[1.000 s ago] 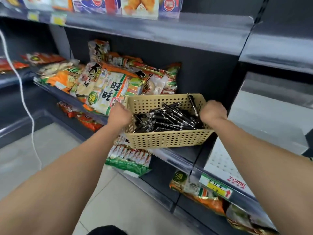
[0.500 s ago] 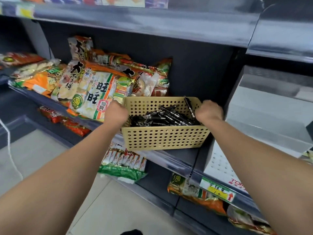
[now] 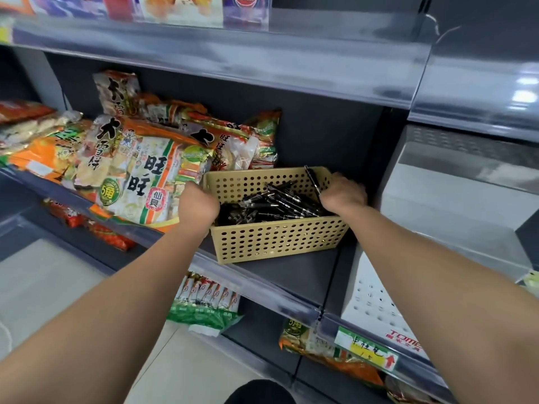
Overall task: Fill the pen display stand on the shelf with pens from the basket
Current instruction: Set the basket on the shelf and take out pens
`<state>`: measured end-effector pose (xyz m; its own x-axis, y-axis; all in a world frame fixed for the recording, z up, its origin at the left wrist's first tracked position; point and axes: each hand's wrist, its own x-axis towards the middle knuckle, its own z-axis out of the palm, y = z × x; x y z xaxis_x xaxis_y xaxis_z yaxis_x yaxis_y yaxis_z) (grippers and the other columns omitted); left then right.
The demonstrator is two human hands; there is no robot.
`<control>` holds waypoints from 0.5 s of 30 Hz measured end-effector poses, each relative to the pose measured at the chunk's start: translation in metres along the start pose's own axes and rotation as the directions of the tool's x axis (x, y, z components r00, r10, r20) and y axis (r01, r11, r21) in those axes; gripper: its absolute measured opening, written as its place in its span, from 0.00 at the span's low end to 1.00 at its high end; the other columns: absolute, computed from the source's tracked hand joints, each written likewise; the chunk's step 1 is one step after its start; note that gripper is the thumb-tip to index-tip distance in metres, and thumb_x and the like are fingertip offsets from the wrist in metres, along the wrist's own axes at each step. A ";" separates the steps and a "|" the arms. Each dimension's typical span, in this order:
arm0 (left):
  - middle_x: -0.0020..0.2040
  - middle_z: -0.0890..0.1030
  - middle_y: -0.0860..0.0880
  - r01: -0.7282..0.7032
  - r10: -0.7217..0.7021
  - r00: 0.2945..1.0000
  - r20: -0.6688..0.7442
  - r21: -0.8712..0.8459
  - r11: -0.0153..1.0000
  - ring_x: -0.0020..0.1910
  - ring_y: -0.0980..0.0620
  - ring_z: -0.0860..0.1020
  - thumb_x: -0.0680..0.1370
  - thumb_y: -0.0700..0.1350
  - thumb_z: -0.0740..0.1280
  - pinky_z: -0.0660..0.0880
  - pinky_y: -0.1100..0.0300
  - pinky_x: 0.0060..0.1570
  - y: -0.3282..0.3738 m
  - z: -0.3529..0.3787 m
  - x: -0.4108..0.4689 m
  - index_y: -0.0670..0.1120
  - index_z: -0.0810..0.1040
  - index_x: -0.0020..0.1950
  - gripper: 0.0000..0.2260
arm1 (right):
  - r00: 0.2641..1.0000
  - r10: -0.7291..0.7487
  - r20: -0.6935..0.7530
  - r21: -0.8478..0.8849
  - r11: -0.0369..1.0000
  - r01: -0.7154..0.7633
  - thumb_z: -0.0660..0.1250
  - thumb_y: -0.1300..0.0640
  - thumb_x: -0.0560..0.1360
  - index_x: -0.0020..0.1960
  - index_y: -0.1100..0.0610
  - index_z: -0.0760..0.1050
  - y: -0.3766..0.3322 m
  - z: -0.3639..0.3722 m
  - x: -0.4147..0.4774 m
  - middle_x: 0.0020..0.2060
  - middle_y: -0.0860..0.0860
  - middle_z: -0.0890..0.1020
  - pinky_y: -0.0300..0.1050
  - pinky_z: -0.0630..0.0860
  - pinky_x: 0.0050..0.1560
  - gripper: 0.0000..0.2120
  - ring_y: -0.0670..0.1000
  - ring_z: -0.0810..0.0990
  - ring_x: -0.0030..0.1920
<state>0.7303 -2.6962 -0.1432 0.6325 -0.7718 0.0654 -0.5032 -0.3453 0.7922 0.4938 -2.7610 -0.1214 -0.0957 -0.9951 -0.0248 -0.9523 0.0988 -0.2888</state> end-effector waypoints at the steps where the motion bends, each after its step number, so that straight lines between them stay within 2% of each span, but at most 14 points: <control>1: 0.58 0.76 0.37 0.014 -0.014 1.000 -0.008 0.004 1.000 0.54 0.38 0.76 0.81 0.39 0.56 0.69 0.54 0.41 0.001 0.000 -0.001 0.36 0.70 0.63 0.13 | 1.000 -0.011 0.002 -0.007 1.000 0.011 0.59 0.55 0.75 0.69 0.59 0.65 0.000 0.001 -0.001 0.65 0.60 0.73 0.52 0.67 0.63 0.23 0.61 0.71 0.65; 4: 0.59 0.76 0.38 0.056 -0.056 0.998 -0.018 -0.020 0.998 0.57 0.39 0.75 0.81 0.39 0.57 0.67 0.55 0.43 0.004 0.001 -0.007 0.36 0.70 0.64 0.13 | 0.998 -0.058 -0.003 -0.038 0.998 0.057 0.61 0.55 0.75 0.69 0.59 0.66 0.001 0.003 -0.009 0.66 0.60 0.71 0.51 0.65 0.65 0.24 0.61 0.69 0.66; 7: 0.57 0.76 0.38 0.074 -0.074 0.997 0.004 -0.089 0.993 0.54 0.40 0.76 0.80 0.38 0.58 0.69 0.54 0.42 0.003 0.002 -0.012 0.35 0.70 0.61 0.12 | 0.996 -0.087 0.035 -0.035 0.995 0.088 0.61 0.51 0.77 0.72 0.57 0.63 0.000 0.006 -0.021 0.70 0.58 0.67 0.52 0.67 0.64 0.25 0.60 0.64 0.70; 9: 0.53 0.76 0.39 0.091 -0.089 0.996 0.020 -0.144 0.985 0.51 0.41 0.75 0.79 0.37 0.57 0.70 0.54 0.41 0.002 0.003 -0.015 0.35 0.70 0.60 0.11 | 0.992 -0.120 0.038 -0.016 0.993 0.121 0.58 0.50 0.80 0.70 0.57 0.66 -0.003 0.010 -0.030 0.68 0.58 0.70 0.51 0.67 0.63 0.21 0.60 0.65 0.69; 11: 0.51 0.76 0.39 0.111 -0.108 0.994 0.029 -0.169 0.979 0.52 0.40 0.76 0.78 0.36 0.58 0.72 0.50 0.43 0.001 0.003 -0.019 0.35 0.70 0.59 0.11 | 0.989 -0.150 0.007 0.008 0.989 0.150 0.54 0.48 0.81 0.66 0.57 0.70 -0.008 0.016 -0.039 0.65 0.59 0.74 0.51 0.67 0.65 0.19 0.60 0.66 0.68; 13: 0.53 0.76 0.38 0.132 -0.126 0.991 0.042 -0.197 0.972 0.53 0.39 0.77 0.77 0.36 0.59 0.75 0.49 0.47 0.002 0.002 -0.025 0.35 0.70 0.59 0.12 | 0.989 -0.146 -0.026 -0.006 0.989 0.146 0.52 0.45 0.81 0.64 0.56 0.72 -0.013 0.021 -0.049 0.66 0.59 0.73 0.54 0.63 0.69 0.21 0.60 0.64 0.70; 15: 0.53 0.77 0.39 0.157 -0.147 0.987 0.057 -0.244 0.957 0.52 0.39 0.77 0.76 0.36 0.60 0.77 0.48 0.49 0.004 0.003 -0.032 0.36 0.70 0.60 0.12 | 0.994 -0.104 -0.044 0.009 0.994 0.105 0.51 0.41 0.80 0.68 0.56 0.70 -0.018 0.027 -0.059 0.72 0.61 0.65 0.56 0.54 0.74 0.25 0.61 0.56 0.74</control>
<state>0.7069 -2.6745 -0.1439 0.6649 -0.7419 -0.0866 -0.2391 -0.3212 0.9163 0.5246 -2.7042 -0.1402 -0.0085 -0.9988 0.0476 -0.9543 -0.0061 -0.2987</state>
